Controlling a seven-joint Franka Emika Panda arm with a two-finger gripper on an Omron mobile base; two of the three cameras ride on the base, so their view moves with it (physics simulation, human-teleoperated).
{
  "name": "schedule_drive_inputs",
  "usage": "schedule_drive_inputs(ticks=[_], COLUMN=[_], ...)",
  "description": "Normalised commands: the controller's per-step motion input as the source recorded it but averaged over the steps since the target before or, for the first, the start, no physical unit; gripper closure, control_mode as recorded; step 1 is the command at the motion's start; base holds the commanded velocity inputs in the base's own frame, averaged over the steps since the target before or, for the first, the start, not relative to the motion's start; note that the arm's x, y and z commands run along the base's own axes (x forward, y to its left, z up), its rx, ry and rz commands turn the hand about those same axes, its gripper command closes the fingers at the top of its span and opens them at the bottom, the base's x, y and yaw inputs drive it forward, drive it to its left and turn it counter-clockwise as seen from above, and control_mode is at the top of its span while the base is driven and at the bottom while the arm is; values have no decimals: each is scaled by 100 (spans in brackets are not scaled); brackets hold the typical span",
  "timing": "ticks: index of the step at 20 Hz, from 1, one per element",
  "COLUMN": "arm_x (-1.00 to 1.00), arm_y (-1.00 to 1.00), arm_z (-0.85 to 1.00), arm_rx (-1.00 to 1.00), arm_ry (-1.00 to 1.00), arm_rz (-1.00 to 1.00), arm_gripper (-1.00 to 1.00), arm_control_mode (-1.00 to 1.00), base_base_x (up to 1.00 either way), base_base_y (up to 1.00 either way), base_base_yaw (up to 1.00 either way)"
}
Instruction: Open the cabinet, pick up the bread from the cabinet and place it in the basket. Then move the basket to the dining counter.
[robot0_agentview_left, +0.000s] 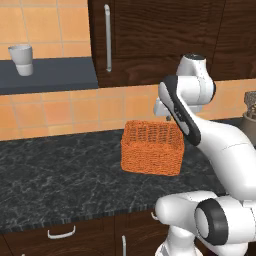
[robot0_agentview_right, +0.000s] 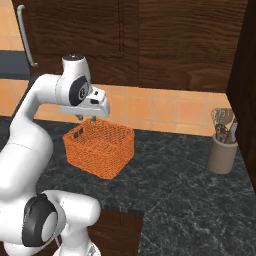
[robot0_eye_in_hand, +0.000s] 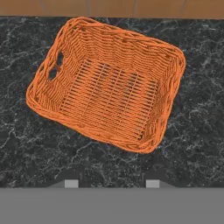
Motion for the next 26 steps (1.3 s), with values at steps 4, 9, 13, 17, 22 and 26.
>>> schedule_drive_inputs(ticks=[4, 9, 13, 17, 22, 26], arm_x=[-49, -66, -20, 0, -8, 20], arm_y=[0, 73, 89, 52, 44, 78], arm_z=[-3, 20, 59, 17, 82, 99], arm_rx=[0, 0, 0, 1, 16, 4], arm_ry=[-5, -58, -53, -44, -16, -1], arm_rz=[0, 0, -2, -4, -2, 0], arm_gripper=[-100, -100, -100, -100, -100, -100], arm_control_mode=[-100, -100, -100, -100, -100, -100], base_base_x=[0, 0, 0, 0, 0, 0], base_base_y=[0, 0, 0, 0, 0, 0], base_base_yaw=[0, 0, 0, 0, 0, 0])
